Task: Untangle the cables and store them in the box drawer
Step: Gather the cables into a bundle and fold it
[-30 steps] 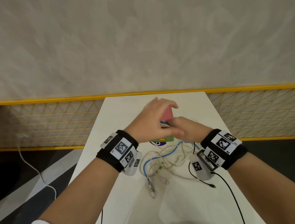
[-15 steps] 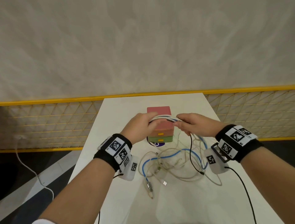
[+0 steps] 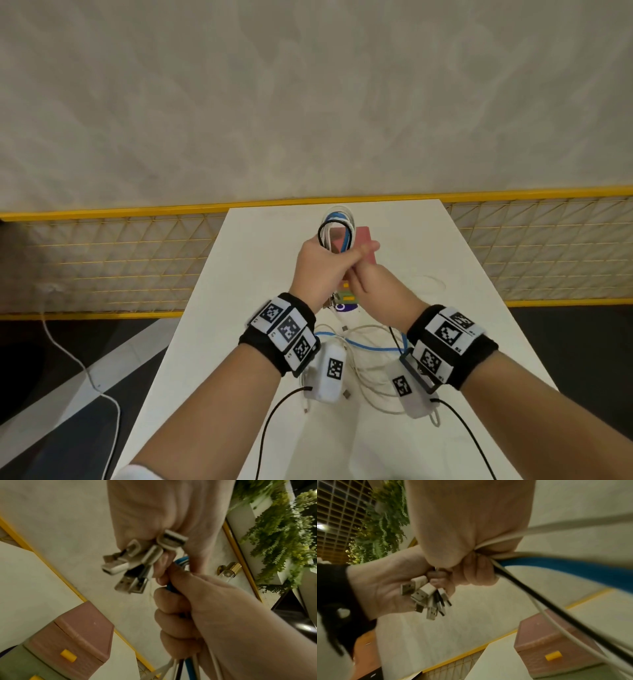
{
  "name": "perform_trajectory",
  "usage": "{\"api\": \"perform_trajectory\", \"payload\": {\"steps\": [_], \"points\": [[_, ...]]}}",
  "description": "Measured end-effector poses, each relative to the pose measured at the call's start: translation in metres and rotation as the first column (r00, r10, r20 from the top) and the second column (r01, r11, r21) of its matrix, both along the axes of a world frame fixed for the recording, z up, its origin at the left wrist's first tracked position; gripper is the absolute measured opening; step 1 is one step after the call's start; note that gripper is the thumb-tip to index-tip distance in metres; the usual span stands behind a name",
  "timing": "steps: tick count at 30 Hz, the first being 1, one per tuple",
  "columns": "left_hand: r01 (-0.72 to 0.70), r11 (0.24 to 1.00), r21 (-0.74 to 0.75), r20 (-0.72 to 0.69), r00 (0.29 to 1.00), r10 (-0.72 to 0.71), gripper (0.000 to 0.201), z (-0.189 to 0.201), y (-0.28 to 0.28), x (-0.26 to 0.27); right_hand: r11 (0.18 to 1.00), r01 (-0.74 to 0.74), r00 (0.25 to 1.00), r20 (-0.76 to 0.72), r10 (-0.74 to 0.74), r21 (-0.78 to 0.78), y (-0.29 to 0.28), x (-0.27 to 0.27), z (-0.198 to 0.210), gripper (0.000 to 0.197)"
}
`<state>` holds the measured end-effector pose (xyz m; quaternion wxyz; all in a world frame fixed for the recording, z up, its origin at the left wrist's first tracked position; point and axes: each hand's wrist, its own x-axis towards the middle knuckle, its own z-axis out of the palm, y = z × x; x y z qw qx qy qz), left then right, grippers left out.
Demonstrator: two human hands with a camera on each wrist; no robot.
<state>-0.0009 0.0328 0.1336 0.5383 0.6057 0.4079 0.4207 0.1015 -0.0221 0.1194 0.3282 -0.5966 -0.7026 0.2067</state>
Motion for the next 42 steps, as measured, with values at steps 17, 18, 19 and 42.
{"api": "perform_trajectory", "payload": {"steps": [17,18,19,42], "points": [[-0.218,0.974,0.057,0.481,0.861,0.165,0.020,0.038,0.024,-0.045,0.889,-0.279,0.908,-0.402,0.120,-0.364,-0.027,0.027,-0.003,0.035],[-0.176,0.982,0.072,0.478,0.870,0.122,0.021,0.036,0.025,-0.049,0.889,-0.274,0.911,-0.395,0.117,-0.368,-0.027,0.032,-0.002,0.031],[-0.123,0.990,0.067,0.474,0.877,0.077,0.021,0.035,0.027,-0.054,0.893,-0.260,0.919,-0.378,0.112,-0.367,-0.026,0.038,0.000,0.030],[0.275,0.959,-0.067,-0.240,0.928,-0.283,0.026,0.016,-0.011,-0.048,0.968,-0.136,0.991,-0.032,0.132,-0.209,-0.020,0.066,0.042,0.016]]}}
